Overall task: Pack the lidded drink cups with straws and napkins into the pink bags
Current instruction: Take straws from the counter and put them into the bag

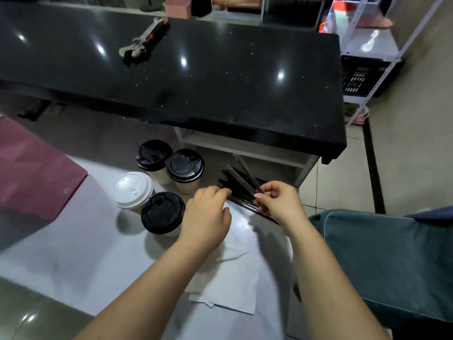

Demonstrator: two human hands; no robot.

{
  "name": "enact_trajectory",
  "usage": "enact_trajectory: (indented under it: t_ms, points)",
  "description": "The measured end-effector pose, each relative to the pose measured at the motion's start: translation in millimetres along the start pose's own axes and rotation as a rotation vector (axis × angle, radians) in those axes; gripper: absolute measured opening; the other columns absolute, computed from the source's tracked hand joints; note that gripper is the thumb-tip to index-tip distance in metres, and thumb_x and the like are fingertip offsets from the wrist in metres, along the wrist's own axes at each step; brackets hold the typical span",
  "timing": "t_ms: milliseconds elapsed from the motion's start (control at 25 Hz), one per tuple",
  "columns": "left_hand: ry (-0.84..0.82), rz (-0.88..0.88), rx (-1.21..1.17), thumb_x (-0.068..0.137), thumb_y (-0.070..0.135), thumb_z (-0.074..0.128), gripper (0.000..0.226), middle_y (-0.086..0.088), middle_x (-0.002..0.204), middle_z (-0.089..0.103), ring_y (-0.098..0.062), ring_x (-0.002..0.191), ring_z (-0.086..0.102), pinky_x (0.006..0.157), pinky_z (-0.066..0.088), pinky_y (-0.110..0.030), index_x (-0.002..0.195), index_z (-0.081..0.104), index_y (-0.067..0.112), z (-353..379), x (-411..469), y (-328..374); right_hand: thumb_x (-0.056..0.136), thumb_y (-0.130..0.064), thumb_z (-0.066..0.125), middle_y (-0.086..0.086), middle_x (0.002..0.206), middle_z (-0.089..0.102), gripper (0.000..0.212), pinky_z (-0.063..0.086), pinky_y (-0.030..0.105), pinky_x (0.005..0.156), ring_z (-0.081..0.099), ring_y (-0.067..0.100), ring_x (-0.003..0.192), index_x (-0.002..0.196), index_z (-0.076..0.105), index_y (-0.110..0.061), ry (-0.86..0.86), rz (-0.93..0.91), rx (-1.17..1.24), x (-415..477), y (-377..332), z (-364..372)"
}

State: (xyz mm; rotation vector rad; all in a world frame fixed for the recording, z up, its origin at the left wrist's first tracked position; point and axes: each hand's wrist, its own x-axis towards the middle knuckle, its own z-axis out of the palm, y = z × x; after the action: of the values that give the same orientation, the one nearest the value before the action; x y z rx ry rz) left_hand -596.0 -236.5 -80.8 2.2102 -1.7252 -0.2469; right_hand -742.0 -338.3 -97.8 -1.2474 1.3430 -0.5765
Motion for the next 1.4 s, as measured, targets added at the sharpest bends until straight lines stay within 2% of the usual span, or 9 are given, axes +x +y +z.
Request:
enact_trajectory:
  t_ms: [80, 240, 360, 480, 720, 880, 1000, 1120, 1400]
  points:
    - [0.075, 0.044, 0.032, 0.083, 0.021, 0.058, 0.038, -0.001, 0.115, 0.059, -0.027, 0.107, 0.052, 0.086, 0.046, -0.044, 0.121, 0.060, 0.019, -16, 3, -4, 0.088, 0.003, 0.062, 0.009, 0.069, 0.065, 0.010, 0.051, 0.020, 0.051, 0.060, 0.011, 0.053, 0.096, 0.064, -0.002, -0.033, -0.089, -0.022, -8, -18, 10]
    - [0.196, 0.053, 0.078, 0.080, 0.026, 0.051, 0.035, 0.000, 0.105, 0.062, -0.027, 0.099, 0.055, 0.077, 0.047, -0.041, 0.113, 0.062, 0.020, -56, 1, -20, 0.087, -0.011, 0.065, -0.001, 0.071, 0.069, 0.014, 0.056, 0.035, 0.070, 0.067, 0.020, 0.070, 0.082, 0.064, -0.024, -0.045, -0.304, -0.352, -30, -67, 41]
    - [0.327, 0.016, 0.020, 0.073, 0.023, 0.052, 0.035, -0.001, 0.097, 0.065, -0.029, 0.091, 0.059, 0.071, 0.049, -0.041, 0.104, 0.066, 0.018, -86, -23, -56, 0.090, -0.018, 0.062, -0.004, 0.085, 0.066, 0.008, 0.051, 0.032, 0.072, 0.062, 0.019, 0.080, 0.090, 0.061, -0.026, 0.024, -0.470, -0.635, -58, -96, 76]
    - [0.444, -0.027, 0.013, 0.073, 0.026, 0.047, 0.034, 0.000, 0.095, 0.066, -0.028, 0.087, 0.061, 0.069, 0.051, -0.040, 0.099, 0.067, 0.018, -118, -65, -120, 0.093, -0.020, 0.053, 0.001, 0.096, 0.063, 0.009, 0.048, 0.037, 0.074, 0.057, 0.025, 0.089, 0.098, 0.060, -0.022, 0.012, -0.647, -0.863, -95, -109, 138]
    - [0.469, -0.188, 0.043, 0.077, 0.016, 0.063, 0.027, 0.000, 0.101, 0.066, -0.029, 0.094, 0.060, 0.076, 0.047, -0.040, 0.103, 0.068, 0.018, -174, -159, -267, 0.087, -0.009, 0.048, 0.007, 0.099, 0.060, 0.016, 0.033, 0.031, 0.063, 0.055, 0.031, 0.095, 0.098, 0.059, -0.015, -0.069, -0.794, -1.168, -162, -97, 295]
    - [0.463, -0.207, 0.113, 0.080, 0.020, 0.061, 0.026, 0.002, 0.103, 0.065, -0.026, 0.097, 0.057, 0.077, 0.045, -0.038, 0.105, 0.067, 0.022, -220, -197, -350, 0.087, -0.006, 0.051, 0.006, 0.085, 0.059, 0.010, 0.037, 0.036, 0.061, 0.054, 0.030, 0.084, 0.089, 0.057, -0.013, -0.098, -0.982, -1.189, -201, -100, 386]
    - [0.484, -0.207, 0.088, 0.082, 0.022, 0.059, 0.031, 0.003, 0.110, 0.063, -0.025, 0.104, 0.055, 0.083, 0.043, -0.038, 0.113, 0.064, 0.022, -257, -208, -393, 0.087, -0.009, 0.054, 0.007, 0.080, 0.059, 0.007, 0.040, 0.037, 0.059, 0.053, 0.032, 0.078, 0.084, 0.059, -0.012, -0.079, -1.063, -1.094, -225, -123, 425]
    - [0.545, -0.176, 0.077, 0.082, 0.021, 0.061, 0.031, 0.001, 0.109, 0.063, -0.026, 0.104, 0.055, 0.082, 0.042, -0.038, 0.113, 0.064, 0.020, -292, -203, -425, 0.088, -0.015, 0.058, 0.006, 0.082, 0.063, 0.008, 0.045, 0.038, 0.061, 0.055, 0.031, 0.079, 0.084, 0.064, -0.011, -0.018, -1.123, -1.057, -238, -163, 445]
    - [0.674, -0.094, 0.055, 0.078, 0.015, 0.065, 0.031, -0.003, 0.102, 0.066, -0.029, 0.094, 0.058, 0.076, 0.045, -0.038, 0.108, 0.067, 0.019, -338, -141, -473, 0.090, -0.013, 0.058, 0.004, 0.092, 0.066, 0.013, 0.047, 0.033, 0.073, 0.059, 0.025, 0.086, 0.098, 0.069, -0.014, 0.152, -1.016, -0.918, -203, -249, 461]
